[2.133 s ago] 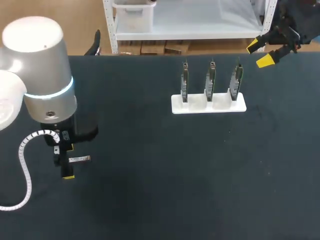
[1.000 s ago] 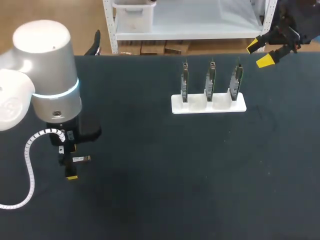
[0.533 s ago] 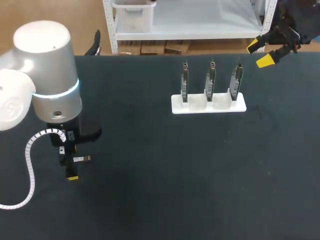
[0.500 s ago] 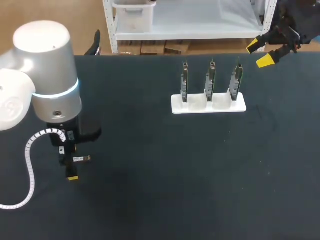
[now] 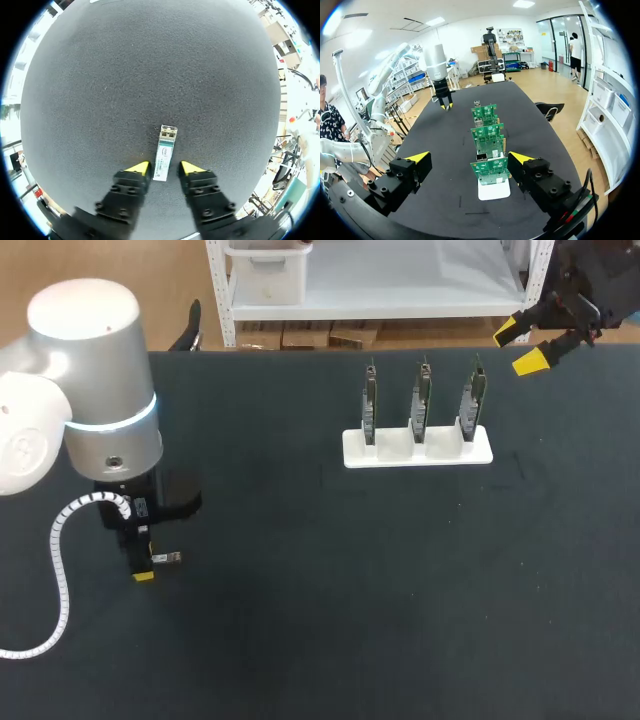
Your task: Pick up the optical module with the left hand, and insert it into the network port with the right hand.
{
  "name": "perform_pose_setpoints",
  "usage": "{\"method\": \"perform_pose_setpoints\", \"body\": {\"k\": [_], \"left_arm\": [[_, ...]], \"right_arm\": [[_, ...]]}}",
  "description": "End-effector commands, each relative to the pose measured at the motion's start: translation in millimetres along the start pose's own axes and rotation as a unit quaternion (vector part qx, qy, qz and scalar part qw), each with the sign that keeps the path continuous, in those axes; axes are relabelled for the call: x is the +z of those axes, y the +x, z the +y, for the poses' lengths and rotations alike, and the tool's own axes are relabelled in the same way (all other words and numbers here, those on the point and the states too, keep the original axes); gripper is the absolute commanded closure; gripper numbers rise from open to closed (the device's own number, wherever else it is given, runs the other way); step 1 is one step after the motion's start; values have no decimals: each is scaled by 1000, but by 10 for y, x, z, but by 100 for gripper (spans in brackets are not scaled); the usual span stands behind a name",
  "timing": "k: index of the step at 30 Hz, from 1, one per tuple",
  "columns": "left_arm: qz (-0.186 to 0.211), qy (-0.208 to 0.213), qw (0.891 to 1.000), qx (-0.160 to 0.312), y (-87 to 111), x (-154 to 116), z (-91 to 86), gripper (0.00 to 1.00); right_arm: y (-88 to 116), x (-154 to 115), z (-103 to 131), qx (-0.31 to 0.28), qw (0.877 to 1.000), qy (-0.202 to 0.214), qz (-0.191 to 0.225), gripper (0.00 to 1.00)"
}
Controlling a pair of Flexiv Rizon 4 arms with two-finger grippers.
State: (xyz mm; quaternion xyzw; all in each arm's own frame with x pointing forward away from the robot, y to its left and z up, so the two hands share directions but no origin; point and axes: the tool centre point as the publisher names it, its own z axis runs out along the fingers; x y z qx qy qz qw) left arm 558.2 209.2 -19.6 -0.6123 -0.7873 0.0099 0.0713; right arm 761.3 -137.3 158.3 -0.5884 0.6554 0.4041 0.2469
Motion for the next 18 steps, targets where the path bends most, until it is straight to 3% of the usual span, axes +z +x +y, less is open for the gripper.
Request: {"method": "perform_pose_setpoints", "body": {"k": [1, 10, 14, 18], "left_arm": [[3, -1, 1000, 1, -17, 100, -18, 100], [-19, 0, 1000, 9, -90, -54, -47, 100], [-106, 22, 994, 29, -174, -307, -49, 100], [-204, 35, 976, 63, -313, -652, -35, 100]], "right_arm": [[1, 5, 16, 0, 1000, 2, 0, 0], [1, 5, 16, 0, 1000, 2, 0, 0], [1, 5, 16, 0, 1000, 2, 0, 0], [1, 5, 16, 0, 1000, 2, 0, 0]]}}
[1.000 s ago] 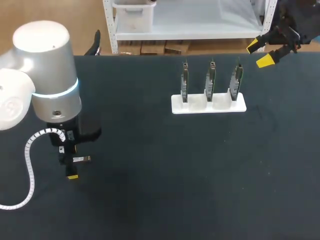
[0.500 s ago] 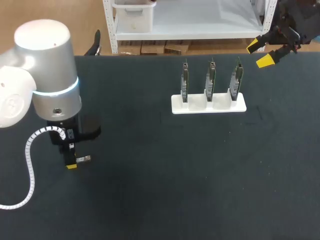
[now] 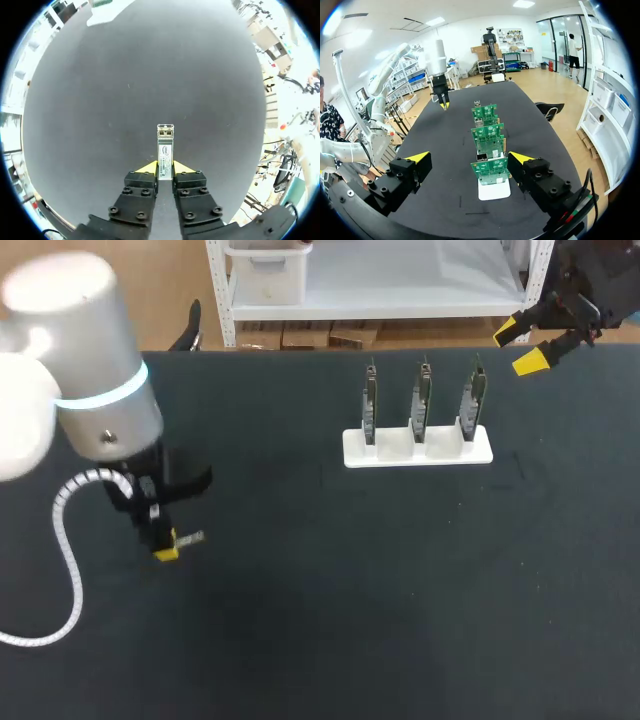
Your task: Pick up the optical module with the left hand, and insert it into the network port with the right hand.
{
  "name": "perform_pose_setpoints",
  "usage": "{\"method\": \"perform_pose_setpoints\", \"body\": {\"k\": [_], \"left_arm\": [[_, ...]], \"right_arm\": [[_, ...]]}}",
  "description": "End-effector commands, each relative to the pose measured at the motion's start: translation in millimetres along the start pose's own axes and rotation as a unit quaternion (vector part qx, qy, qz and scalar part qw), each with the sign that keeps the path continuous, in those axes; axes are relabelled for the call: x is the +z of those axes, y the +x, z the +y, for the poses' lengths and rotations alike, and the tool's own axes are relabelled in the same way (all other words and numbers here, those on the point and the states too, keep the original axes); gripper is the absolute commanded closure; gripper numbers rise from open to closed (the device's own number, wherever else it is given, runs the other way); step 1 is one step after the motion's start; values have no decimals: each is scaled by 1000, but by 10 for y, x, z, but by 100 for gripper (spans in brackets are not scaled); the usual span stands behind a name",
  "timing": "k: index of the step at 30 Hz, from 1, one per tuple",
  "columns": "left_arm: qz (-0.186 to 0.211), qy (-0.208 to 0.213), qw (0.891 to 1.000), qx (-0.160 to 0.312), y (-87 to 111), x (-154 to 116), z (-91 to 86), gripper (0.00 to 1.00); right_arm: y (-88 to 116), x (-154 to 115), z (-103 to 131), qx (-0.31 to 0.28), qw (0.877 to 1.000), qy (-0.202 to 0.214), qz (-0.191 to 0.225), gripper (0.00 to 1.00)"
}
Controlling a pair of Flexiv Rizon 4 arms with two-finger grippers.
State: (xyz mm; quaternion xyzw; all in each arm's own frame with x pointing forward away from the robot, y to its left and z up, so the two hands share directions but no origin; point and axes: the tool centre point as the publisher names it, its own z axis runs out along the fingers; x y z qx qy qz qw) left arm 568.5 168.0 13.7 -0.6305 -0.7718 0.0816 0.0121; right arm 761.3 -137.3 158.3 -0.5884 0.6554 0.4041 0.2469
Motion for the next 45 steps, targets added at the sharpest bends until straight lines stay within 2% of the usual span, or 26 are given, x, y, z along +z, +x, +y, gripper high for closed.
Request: {"method": "perform_pose_setpoints", "body": {"k": [1, 2, 6, 8, 25, 26, 28, 31, 36, 40, 41, 43, 44, 45], "left_arm": [[-138, 19, 989, 46, -37, -380, -4, 100], [-163, 19, 985, 58, -92, -470, 4, 100], [-215, 21, 972, 93, -282, -771, 32, 100], [-211, 18, 973, 95, -337, -873, 44, 100], [-211, 18, 973, 95, -337, -873, 44, 100], [-227, 18, 970, 85, -339, -847, -9, 100], [-244, 4, 967, 79, -463, -872, -34, 100], [-291, -30, 952, 93, -791, -1023, 87, 100], [-352, -82, 920, 150, -1441, -1354, 441, 100], [-398, -123, 891, 181, -1928, -1647, 689, 100], [-417, -130, 880, 188, -2076, -1738, 742, 100], [-433, -134, 870, 193, -2238, -1829, 781, 100], [-449, -134, 860, 200, -2353, -1891, 798, 100], [-454, -134, 857, 203, -2399, -1912, 802, 100]], "right_arm": [[1, 5, 16, 0, 1000, 2, 0, 0], [1, 5, 16, 0, 1000, 2, 0, 0], [1, 5, 16, 0, 1000, 2, 0, 0], [1, 5, 16, 0, 1000, 2, 0, 0], [1, 5, 16, 0, 1000, 2, 0, 0], [1, 5, 16, 0, 1000, 2, 0, 0], [1, 5, 16, 0, 1000, 2, 0, 0], [1, 5, 16, 0, 1000, 2, 0, 0], [1, 5, 16, 0, 1000, 2, 0, 0], [1, 5, 16, 0, 1000, 2, 0, 0], [1, 5, 16, 0, 1000, 2, 0, 0], [1, 5, 16, 0, 1000, 2, 0, 0], [1, 5, 16, 0, 1000, 2, 0, 0], [1, 5, 16, 0, 1000, 2, 0, 0]]}}
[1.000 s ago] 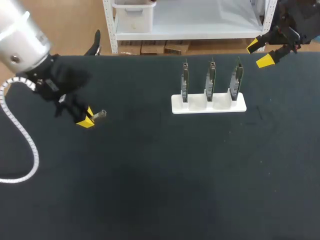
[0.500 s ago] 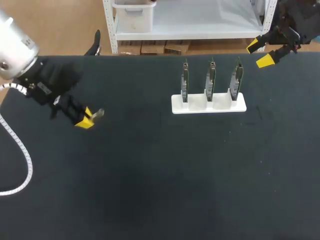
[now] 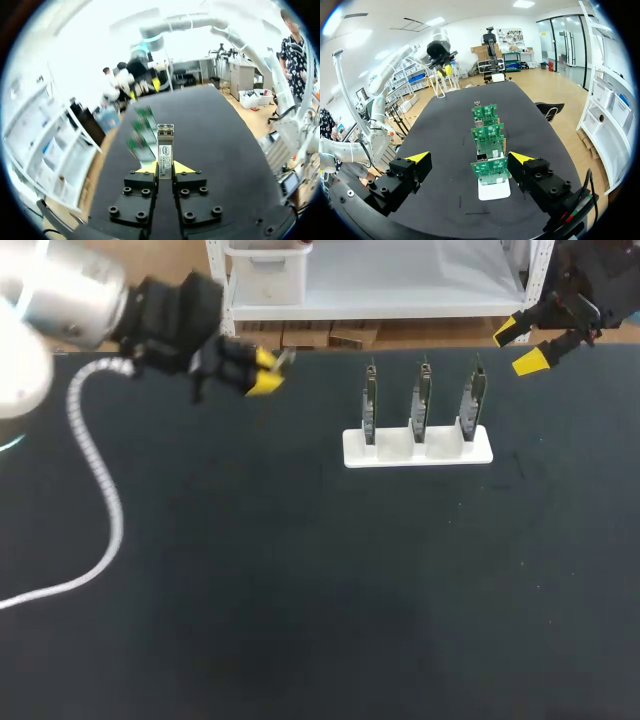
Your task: Pick up the optical module with the left hand, and insert it into the network port with the right hand.
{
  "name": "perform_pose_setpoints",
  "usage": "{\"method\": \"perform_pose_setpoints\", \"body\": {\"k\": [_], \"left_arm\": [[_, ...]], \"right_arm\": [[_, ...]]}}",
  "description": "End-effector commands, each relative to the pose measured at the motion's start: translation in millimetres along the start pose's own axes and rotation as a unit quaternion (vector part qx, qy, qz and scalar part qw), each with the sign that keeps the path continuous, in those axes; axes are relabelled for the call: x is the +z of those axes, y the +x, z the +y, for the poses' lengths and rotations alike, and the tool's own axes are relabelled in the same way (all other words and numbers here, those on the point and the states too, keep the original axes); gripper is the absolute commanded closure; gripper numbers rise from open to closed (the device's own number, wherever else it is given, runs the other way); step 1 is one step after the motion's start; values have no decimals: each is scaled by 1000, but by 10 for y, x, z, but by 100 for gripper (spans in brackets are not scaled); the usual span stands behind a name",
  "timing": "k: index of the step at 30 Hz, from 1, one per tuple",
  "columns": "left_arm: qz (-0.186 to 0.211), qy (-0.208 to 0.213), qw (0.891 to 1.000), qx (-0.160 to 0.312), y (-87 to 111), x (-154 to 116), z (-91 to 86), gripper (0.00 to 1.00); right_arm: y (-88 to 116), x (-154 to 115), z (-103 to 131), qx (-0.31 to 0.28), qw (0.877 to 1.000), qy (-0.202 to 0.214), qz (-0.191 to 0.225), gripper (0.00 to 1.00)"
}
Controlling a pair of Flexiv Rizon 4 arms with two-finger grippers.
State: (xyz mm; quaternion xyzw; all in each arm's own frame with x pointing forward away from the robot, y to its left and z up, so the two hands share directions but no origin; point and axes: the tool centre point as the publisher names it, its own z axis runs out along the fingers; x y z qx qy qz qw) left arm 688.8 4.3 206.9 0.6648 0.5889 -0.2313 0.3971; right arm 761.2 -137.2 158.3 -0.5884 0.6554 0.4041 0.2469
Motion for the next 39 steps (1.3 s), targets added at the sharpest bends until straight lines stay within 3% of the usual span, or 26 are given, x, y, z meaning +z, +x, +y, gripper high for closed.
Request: {"method": "perform_pose_setpoints", "body": {"k": [1, 3, 16, 17, 19, 22, 25, 28, 31, 39], "left_arm": [[-67, -7, 997, 29, -239, 323, 325, 100], [-82, -3, 996, 32, -319, 351, 344, 100], [-82, -3, 996, 32, -319, 351, 344, 100], [-79, -2, 997, 21, -302, 363, 279, 100], [-94, -27, 995, 13, -320, 373, 268, 100], [-111, -62, 992, 19, -428, 398, 440, 100], [-136, -64, 988, 30, -590, 486, 626, 100], [-165, -51, 985, 26, -709, 568, 781, 100], [-169, -38, 985, 21, -794, 597, 894, 100], [-208, 20, 978, 12, -1006, 835, 987, 100]], "right_arm": [[1, 4, 16, 0, 1000, 2, 0, 0], [1, 4, 16, 0, 1000, 2, 0, 0], [1, 4, 16, 0, 1000, 2, 0, 0], [1, 4, 16, 0, 1000, 2, 0, 0], [1, 4, 16, 0, 1000, 2, 0, 0], [1, 4, 16, 0, 1000, 2, 0, 0], [1, 4, 16, 0, 1000, 2, 0, 0], [1, 4, 16, 0, 1000, 2, 0, 0], [1, 4, 16, 0, 1000, 2, 0, 0], [1, 4, 16, 0, 1000, 2, 0, 0]]}}
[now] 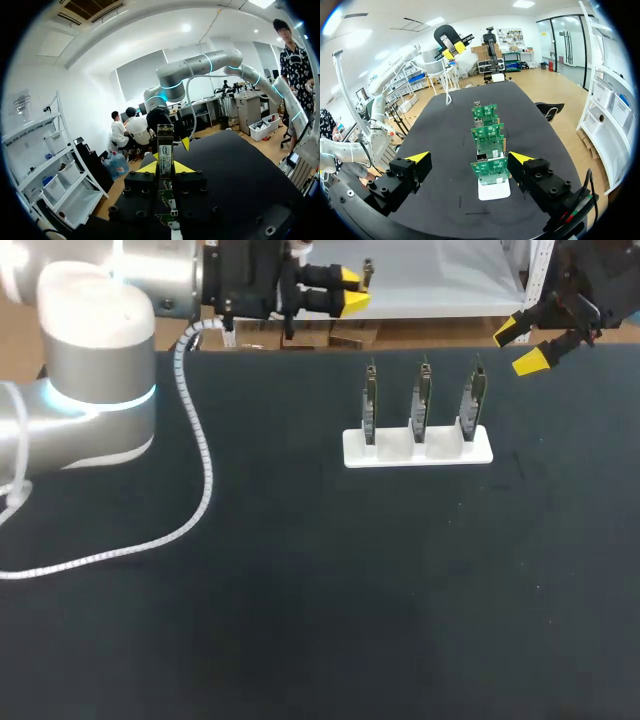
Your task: Pick up the optical module with the left hand, and insert it into the network port with the right hand.
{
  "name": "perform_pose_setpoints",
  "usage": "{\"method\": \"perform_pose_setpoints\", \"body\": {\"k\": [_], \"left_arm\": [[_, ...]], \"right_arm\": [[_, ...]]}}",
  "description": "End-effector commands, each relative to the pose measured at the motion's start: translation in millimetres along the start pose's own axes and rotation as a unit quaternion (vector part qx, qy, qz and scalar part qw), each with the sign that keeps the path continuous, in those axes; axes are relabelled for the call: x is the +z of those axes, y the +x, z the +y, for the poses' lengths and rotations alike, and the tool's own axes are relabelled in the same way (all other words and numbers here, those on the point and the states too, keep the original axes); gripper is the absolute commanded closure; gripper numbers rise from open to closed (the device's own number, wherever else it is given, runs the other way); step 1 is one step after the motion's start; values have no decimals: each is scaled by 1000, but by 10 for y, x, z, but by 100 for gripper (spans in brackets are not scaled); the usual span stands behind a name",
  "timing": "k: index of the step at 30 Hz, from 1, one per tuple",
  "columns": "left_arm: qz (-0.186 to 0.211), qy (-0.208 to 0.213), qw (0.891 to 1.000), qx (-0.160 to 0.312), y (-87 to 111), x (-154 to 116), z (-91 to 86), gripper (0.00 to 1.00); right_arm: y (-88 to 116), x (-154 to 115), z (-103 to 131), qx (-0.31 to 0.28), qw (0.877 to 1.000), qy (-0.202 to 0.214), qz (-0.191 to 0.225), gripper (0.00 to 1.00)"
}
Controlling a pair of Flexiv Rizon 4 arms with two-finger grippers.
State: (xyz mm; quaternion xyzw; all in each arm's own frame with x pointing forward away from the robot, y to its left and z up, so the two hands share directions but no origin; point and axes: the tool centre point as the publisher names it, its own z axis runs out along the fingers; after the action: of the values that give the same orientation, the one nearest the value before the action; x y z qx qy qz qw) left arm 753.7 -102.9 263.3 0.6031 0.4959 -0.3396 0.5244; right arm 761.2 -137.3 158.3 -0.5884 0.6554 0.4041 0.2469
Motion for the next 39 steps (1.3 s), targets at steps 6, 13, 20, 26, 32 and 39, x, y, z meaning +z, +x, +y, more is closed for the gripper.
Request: {"method": "perform_pose_setpoints", "body": {"k": [6, 13, 20, 26, 32, 39], "left_arm": [[-51, 58, 996, -41, 50, 465, 248, 100], [-69, 58, 994, -65, 62, 708, 268, 100], [-78, 66, 990, -94, 74, 1010, 136, 100], [-64, 59, 991, -106, 75, 1141, 50, 100], [-60, 51, 989, -122, 163, 1297, -45, 100], [-44, 48, 990, -125, 235, 1402, -50, 100]], "right_arm": [[1, 5, 16, 0, 1000, 2, 0, 0], [1, 5, 16, 0, 1000, 2, 0, 0], [1, 5, 16, 0, 1000, 2, 0, 0], [1, 5, 16, 0, 1000, 2, 0, 0], [1, 5, 16, 0, 1000, 2, 0, 0], [1, 5, 16, 0, 1000, 2, 0, 0]]}}
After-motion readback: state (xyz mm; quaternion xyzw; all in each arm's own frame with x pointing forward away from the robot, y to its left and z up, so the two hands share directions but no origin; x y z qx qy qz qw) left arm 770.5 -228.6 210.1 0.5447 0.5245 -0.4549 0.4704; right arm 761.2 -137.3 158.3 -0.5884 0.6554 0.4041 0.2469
